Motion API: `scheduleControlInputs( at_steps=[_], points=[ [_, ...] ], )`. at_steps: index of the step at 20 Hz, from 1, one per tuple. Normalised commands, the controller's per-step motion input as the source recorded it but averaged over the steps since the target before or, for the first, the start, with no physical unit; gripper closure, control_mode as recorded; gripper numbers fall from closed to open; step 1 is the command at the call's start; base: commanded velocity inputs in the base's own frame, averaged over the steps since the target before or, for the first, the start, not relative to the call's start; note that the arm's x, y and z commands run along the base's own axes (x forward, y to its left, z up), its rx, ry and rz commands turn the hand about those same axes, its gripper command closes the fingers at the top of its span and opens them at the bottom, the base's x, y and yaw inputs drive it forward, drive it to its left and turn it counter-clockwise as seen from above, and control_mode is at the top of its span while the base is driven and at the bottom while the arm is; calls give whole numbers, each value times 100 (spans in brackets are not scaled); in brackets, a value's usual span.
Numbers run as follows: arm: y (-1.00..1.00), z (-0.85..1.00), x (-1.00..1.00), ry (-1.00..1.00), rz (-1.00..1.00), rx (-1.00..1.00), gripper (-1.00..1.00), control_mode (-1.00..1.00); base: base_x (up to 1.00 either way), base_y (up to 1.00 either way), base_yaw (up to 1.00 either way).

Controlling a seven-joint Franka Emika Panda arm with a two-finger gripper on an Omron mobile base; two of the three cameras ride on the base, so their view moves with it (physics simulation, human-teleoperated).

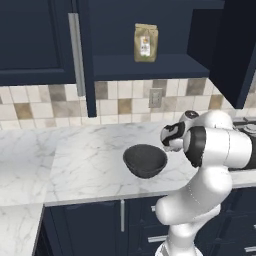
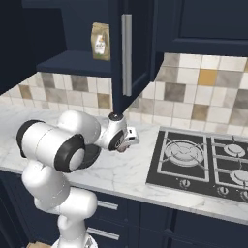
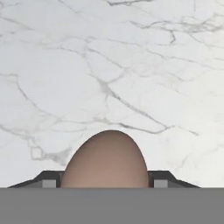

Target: Pick the egg and butter from the fridge and place them by the bowl for mixing.

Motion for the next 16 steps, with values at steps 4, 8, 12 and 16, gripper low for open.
scheduleControlInputs(
  at_steps=[4, 8, 12, 16],
  points=[
    [4, 37, -11, -4, 0, 0, -100, -100, 0, 0, 0],
    [40, 100, -67, -15, -3, 0, -100, -100, 0, 0, 0],
    [54, 100, -100, -5, -5, -1, -100, -100, 0, 0, 0],
    [22, 85, -100, -3, -3, 0, -100, -100, 0, 0, 0]
  ],
)
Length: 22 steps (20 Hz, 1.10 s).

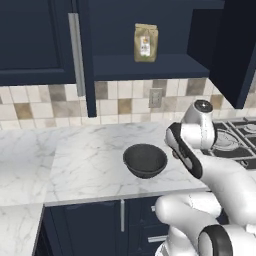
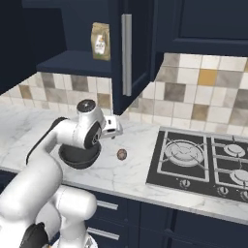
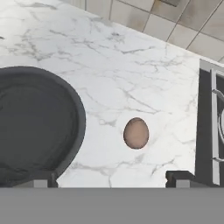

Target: Pick the egg and butter from the fridge and place them by the bowl for mixing.

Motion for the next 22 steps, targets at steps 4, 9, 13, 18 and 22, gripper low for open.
scheduleControlInputs(
  at_steps=[4, 9, 13, 18, 22],
  points=[
    [4, 67, -81, -16, -2, 0, -100, -100, 0, 0, 0],
    [0, 0, -14, 0, 2, 0, -100, 100, -39, 0, 23],
    [0, 0, 0, 0, 0, 0, -100, 100, -93, 0, 69],
    [0, 0, 0, 0, 0, 0, -100, 100, -73, -4, 73],
    [0, 0, 0, 0, 0, 0, -100, 100, -49, -4, 86]
  ],
)
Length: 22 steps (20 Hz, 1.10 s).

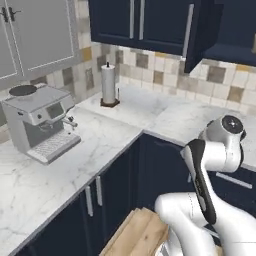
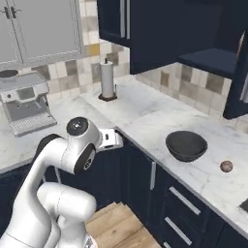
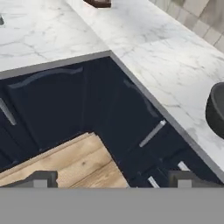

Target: Pick the egg and butter from the fridge and place them by the bowl for mixing.

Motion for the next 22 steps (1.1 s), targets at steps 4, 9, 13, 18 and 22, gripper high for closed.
scheduleControlInputs(
  at_steps=[4, 9, 13, 18, 22],
  points=[
    [0, 0, 0, 0, 0, 0, -100, 100, -19, 0, 96],
    [0, 0, 0, 0, 0, 0, -100, 100, -41, 10, 86],
    [0, 0, 0, 0, 0, 0, -100, 100, -100, 35, 51],
    [0, 0, 0, 0, 0, 0, -100, 100, -100, 45, 41],
    [0, 0, 0, 0, 0, 0, -100, 100, -85, 73, 33]
  ],
)
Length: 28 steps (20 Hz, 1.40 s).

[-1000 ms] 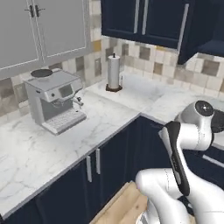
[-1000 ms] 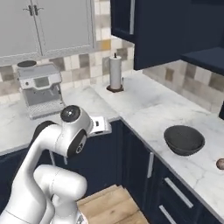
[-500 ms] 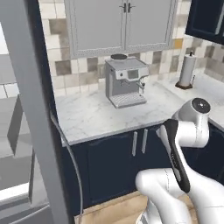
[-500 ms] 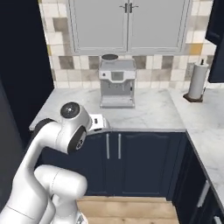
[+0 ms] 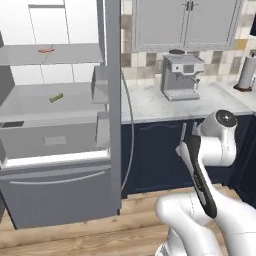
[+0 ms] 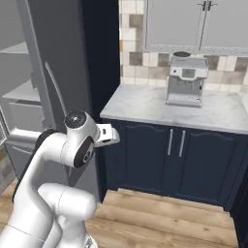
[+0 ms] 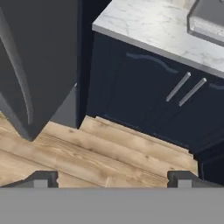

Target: Pick the egg and butter from the fridge and place them by the bowl for mixing.

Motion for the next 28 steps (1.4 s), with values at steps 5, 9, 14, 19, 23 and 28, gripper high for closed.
scheduleControlInputs(
  at_steps=[5, 9, 14, 19, 23, 28],
  points=[
    [0, 0, 0, 0, 0, 0, -100, 100, -10, 53, 5],
    [0, 0, 0, 0, 0, 0, -100, 100, -94, 28, -18],
    [0, 0, 0, 0, 0, 0, -100, 100, -39, 46, -10],
    [0, 0, 0, 0, 0, 0, -100, 100, -27, 100, 1],
    [0, 0, 0, 0, 0, 0, -100, 100, -33, 97, 4],
    [0, 0, 0, 0, 0, 0, -100, 100, -20, 60, 3]
  ],
)
